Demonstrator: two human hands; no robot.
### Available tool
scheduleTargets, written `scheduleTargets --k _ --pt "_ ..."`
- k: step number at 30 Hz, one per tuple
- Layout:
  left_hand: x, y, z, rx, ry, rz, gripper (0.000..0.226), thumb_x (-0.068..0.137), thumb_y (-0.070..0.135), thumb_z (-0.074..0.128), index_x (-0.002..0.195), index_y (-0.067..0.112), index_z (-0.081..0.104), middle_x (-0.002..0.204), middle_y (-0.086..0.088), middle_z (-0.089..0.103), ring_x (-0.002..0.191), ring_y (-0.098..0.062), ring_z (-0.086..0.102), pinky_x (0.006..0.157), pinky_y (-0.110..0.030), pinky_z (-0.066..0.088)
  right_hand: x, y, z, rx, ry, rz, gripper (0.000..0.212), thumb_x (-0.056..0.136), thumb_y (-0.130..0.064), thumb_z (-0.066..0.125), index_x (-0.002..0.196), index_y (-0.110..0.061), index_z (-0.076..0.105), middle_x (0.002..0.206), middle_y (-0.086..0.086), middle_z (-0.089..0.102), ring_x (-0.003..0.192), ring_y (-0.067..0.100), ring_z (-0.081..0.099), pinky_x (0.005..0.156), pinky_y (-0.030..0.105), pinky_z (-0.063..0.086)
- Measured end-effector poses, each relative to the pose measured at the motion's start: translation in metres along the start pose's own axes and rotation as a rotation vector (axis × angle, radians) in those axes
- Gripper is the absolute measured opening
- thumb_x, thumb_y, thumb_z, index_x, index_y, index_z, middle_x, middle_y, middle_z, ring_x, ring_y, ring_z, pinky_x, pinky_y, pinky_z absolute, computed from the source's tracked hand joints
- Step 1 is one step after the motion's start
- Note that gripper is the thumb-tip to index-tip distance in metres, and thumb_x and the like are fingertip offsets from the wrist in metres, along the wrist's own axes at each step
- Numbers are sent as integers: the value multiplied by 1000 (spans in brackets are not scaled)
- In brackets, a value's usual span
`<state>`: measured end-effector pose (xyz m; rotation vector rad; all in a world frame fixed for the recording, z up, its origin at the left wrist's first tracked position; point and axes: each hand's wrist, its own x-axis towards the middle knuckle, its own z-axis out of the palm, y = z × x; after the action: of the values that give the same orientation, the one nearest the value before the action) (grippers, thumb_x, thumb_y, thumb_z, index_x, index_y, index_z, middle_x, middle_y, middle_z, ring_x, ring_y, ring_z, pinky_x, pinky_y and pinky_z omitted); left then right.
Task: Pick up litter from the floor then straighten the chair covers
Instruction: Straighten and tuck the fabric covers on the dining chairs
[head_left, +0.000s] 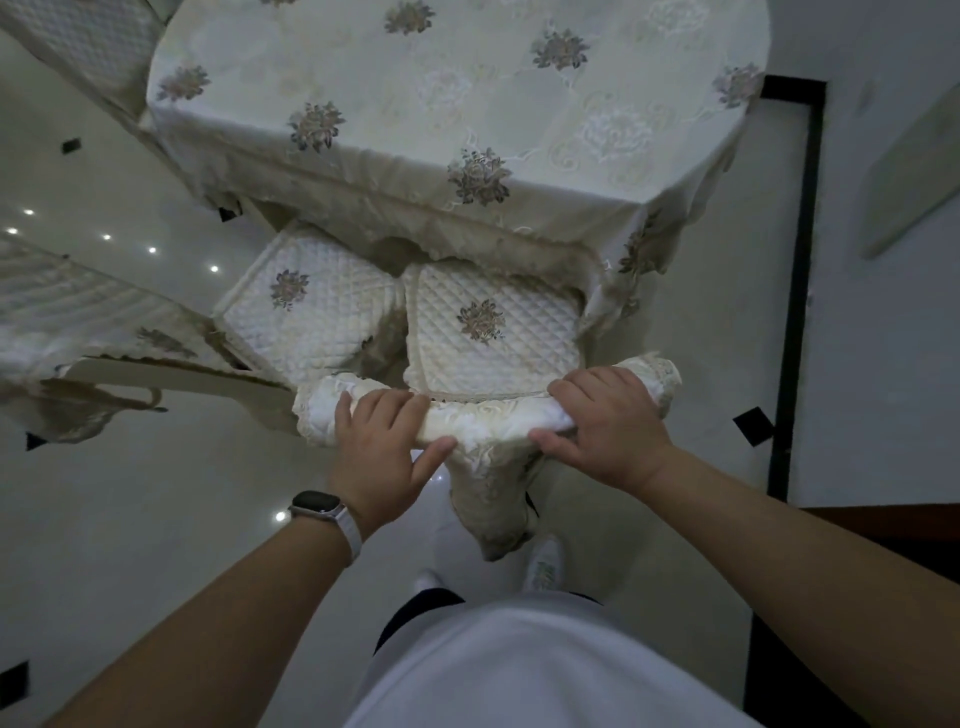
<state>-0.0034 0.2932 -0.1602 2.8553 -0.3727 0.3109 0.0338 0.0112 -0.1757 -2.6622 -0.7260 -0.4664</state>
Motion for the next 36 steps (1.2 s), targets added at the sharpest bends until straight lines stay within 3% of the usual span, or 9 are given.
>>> scheduleTargets --k 7,18,31,36 --pt "8 -13 11 -5 60 57 66 96 67 30 104 13 67 104 -5 65 101 -26 54 101 -63 35 4 1 14 -24 119 21 63 88 -68 44 84 -10 66 81 8 65 72 30 60 67 40 46" --pt "40 -51 16 -100 115 169 64 95 68 33 96 14 66 95 -4 65 95 -25 55 97 -53 35 23 -15 24 -99 128 108 69 91 -69 38 87 -7 68 83 9 65 75 30 61 72 40 47" --pt "103 -136 16 -198 123 340 67 94 70 32 94 12 67 92 -5 64 95 -21 49 95 -50 33 77 -57 56 -215 98 270 67 92 -68 34 88 -8 64 80 7 62 73 30 59 72 39 42" --pt "132 -169 14 -217 107 378 68 93 71 31 97 13 66 92 -5 64 95 -21 49 96 -48 31 108 -78 65 -227 139 339 68 93 -68 29 86 -9 61 74 8 57 66 29 55 68 34 32"
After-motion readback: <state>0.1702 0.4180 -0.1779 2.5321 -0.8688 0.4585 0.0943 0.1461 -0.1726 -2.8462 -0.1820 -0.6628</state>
